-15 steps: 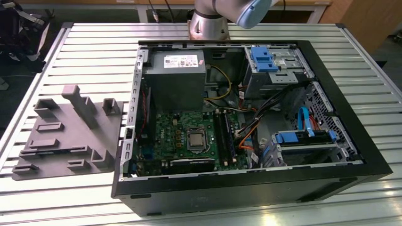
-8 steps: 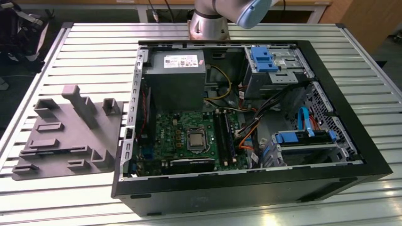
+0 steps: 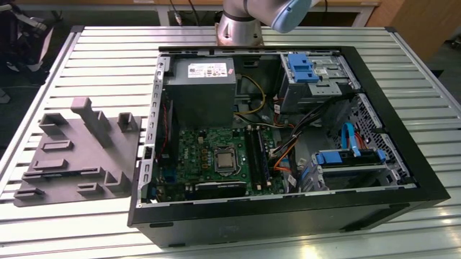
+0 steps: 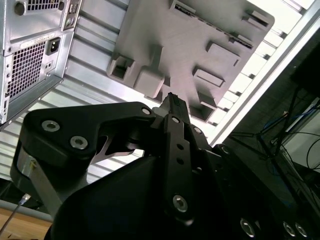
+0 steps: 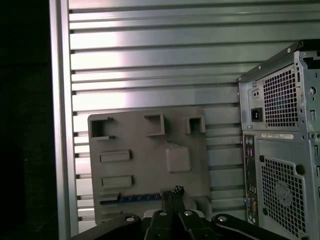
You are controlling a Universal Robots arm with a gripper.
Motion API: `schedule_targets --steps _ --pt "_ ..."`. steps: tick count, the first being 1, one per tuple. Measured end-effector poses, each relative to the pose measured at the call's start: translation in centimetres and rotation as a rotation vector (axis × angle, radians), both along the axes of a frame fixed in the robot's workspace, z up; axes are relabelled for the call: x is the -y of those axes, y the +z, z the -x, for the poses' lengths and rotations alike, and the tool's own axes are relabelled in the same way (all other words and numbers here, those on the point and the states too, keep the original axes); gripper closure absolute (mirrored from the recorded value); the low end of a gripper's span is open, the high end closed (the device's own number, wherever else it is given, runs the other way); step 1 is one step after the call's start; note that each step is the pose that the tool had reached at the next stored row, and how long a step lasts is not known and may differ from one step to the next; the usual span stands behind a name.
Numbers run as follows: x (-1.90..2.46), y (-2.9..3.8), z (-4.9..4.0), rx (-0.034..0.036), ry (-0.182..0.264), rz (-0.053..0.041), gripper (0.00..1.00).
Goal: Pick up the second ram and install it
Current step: 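Reach for the second ram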
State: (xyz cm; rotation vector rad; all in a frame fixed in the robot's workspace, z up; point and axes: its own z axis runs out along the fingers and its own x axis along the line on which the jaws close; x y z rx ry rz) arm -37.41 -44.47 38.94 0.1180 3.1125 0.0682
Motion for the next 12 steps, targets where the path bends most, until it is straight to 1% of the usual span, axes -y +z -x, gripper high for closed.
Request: schedule_targets --steps 12 --pt "0.32 -0.05 0.44 -0.0001 0.0 0.0001 0.89"
